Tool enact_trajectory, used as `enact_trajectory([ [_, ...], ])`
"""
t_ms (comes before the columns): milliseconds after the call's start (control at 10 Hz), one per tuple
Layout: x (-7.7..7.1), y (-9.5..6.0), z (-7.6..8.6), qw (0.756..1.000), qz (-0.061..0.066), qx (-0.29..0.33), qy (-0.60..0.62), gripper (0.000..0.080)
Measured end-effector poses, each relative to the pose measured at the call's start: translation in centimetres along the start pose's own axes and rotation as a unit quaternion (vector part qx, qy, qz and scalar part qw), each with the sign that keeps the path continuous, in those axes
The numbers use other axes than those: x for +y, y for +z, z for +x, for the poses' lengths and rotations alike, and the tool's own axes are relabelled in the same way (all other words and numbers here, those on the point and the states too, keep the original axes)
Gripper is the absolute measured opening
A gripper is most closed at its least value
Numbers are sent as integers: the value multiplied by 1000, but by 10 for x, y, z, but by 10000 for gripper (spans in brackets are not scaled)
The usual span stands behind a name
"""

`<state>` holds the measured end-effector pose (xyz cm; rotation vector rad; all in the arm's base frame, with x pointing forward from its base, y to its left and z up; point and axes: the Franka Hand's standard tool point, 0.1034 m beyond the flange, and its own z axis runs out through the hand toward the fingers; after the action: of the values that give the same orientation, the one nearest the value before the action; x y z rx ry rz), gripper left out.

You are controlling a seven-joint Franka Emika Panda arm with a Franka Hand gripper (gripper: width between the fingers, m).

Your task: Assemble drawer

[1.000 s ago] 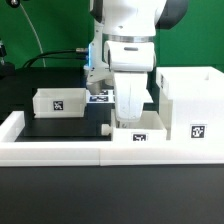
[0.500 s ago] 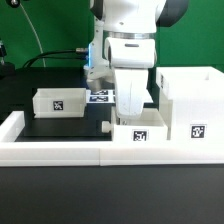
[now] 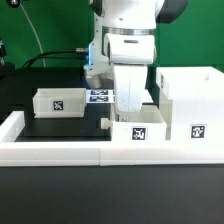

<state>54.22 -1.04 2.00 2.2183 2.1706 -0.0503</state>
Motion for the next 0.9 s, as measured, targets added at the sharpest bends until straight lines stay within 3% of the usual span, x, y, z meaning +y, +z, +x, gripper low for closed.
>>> enact_trajectory([
  [500,-22,7,7,1000,13,3,-4,42],
  [900,-22,8,8,1000,14,3,2,42],
])
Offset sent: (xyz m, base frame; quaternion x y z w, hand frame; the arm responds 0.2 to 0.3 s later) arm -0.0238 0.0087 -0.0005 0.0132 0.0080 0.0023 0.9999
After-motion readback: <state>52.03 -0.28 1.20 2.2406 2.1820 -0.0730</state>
